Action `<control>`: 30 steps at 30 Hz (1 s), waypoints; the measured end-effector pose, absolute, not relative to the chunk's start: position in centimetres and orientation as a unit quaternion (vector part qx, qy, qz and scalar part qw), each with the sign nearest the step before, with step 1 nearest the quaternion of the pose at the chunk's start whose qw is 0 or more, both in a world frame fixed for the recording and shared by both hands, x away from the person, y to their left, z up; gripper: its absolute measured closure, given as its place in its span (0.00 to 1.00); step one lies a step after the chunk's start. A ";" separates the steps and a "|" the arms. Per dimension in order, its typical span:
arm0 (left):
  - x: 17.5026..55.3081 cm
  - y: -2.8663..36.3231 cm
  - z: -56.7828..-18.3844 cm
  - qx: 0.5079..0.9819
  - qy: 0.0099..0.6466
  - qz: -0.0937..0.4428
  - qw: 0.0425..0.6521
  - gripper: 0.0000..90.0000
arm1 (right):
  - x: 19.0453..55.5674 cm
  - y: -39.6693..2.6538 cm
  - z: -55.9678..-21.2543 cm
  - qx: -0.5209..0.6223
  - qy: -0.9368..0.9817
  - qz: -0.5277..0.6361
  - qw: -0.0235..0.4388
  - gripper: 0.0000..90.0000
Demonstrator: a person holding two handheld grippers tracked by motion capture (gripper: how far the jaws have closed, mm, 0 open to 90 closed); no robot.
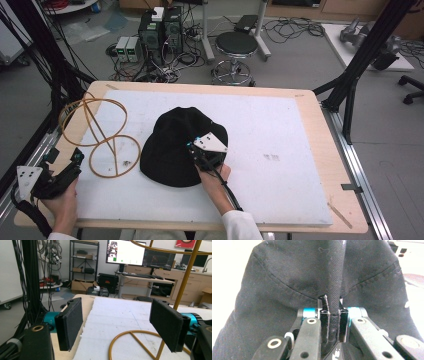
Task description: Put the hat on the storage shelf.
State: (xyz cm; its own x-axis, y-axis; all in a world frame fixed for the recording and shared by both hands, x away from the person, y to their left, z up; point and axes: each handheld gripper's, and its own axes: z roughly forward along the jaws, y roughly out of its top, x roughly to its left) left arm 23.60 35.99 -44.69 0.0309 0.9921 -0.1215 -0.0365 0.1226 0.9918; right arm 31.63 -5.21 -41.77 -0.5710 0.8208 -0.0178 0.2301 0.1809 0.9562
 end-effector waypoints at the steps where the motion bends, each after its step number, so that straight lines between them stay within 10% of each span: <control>1: 23.6 36.0 -44.7 0.466 0.514 0.470 0.545 0.30 | 31.6 -5.3 -41.7 0.367 0.713 0.525 0.286 0.96; 30: 23.6 35.5 -44.7 0.469 0.511 0.470 0.546 0.30 | 29.8 -8.7 -36.8 0.351 0.597 0.646 0.322 0.96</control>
State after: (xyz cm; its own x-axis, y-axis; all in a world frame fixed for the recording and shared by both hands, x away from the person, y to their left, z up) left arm 23.61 35.54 -44.65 0.0368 0.9925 -0.1162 -0.0336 0.1175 0.9925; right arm 29.79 -8.73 -36.80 -0.5459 0.8349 0.0696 0.0037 -0.0806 0.9967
